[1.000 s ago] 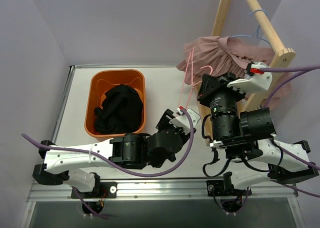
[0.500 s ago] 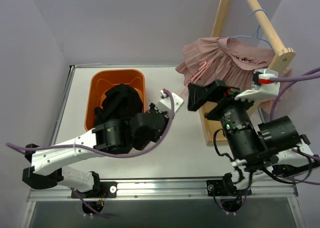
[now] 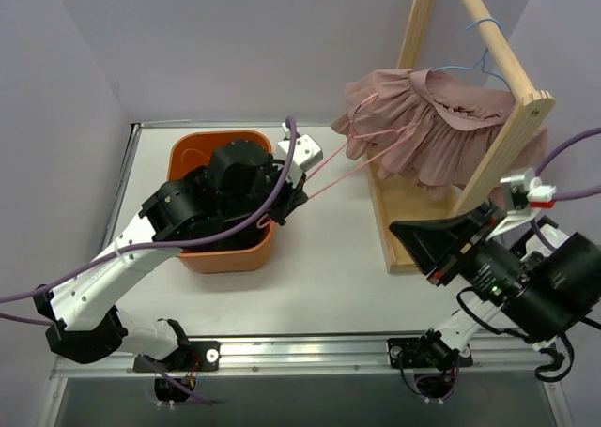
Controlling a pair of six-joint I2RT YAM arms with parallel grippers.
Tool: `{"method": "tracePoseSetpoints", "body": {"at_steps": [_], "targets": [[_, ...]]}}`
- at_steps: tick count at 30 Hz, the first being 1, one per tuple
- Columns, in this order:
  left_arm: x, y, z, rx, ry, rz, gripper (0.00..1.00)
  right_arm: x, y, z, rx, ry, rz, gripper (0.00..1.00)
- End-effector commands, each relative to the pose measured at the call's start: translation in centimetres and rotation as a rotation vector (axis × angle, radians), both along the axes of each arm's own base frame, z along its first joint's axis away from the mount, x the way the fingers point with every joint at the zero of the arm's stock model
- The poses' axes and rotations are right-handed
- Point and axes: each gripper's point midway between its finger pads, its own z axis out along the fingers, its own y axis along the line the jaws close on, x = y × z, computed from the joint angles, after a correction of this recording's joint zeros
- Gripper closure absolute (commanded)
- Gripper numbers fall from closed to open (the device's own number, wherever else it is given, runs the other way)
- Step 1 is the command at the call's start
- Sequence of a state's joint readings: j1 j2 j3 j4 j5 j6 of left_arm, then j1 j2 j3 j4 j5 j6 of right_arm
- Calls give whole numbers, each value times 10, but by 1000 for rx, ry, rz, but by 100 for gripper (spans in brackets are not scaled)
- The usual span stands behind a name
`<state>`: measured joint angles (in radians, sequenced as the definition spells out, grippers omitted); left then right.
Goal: Remove the skirt from the hanger
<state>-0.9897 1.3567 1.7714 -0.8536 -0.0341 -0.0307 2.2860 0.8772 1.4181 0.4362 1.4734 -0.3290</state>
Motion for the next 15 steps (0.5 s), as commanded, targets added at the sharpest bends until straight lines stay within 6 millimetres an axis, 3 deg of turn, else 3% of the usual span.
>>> {"method": "tracePoseSetpoints", "body": {"at_steps": [1, 4, 5, 6, 7, 8, 9, 10, 11, 12, 14, 15], "targets": [[-12, -11, 29, -73, -3, -191, 98, -2, -2, -53, -113, -48, -167, 100], [-1, -15, 45, -109, -7, -216, 98, -4, 9, -78, -128, -111, -188, 100], [2, -16, 45, -103, -3, -212, 98, 8, 11, -85, -135, -114, -244, 100], [6, -19, 52, -107, -11, -212, 98, 14, 19, -92, -156, -120, -247, 100], [8, -19, 53, -104, -12, -212, 98, 13, 41, -103, -205, -117, -169, 100], [12, -16, 55, -102, -8, -199, 98, 21, 56, -112, -246, -114, -149, 100], [16, -15, 60, -114, -11, -190, 98, 60, 70, -135, -362, -104, -244, 100], [17, -12, 60, -110, 0, -186, 98, 75, 83, -151, -428, -81, -233, 100], [23, -7, 60, -106, -3, -162, 98, 83, 113, -186, -544, -43, -179, 100], [26, -5, 61, -102, -1, -154, 98, 96, 110, -194, -602, -33, -226, 100], [30, 2, 70, -124, -5, -171, 98, 99, 115, -208, -663, -66, -256, 100], [36, 1, 69, -123, 2, -174, 98, 99, 123, -209, -627, -67, -233, 94]]}}
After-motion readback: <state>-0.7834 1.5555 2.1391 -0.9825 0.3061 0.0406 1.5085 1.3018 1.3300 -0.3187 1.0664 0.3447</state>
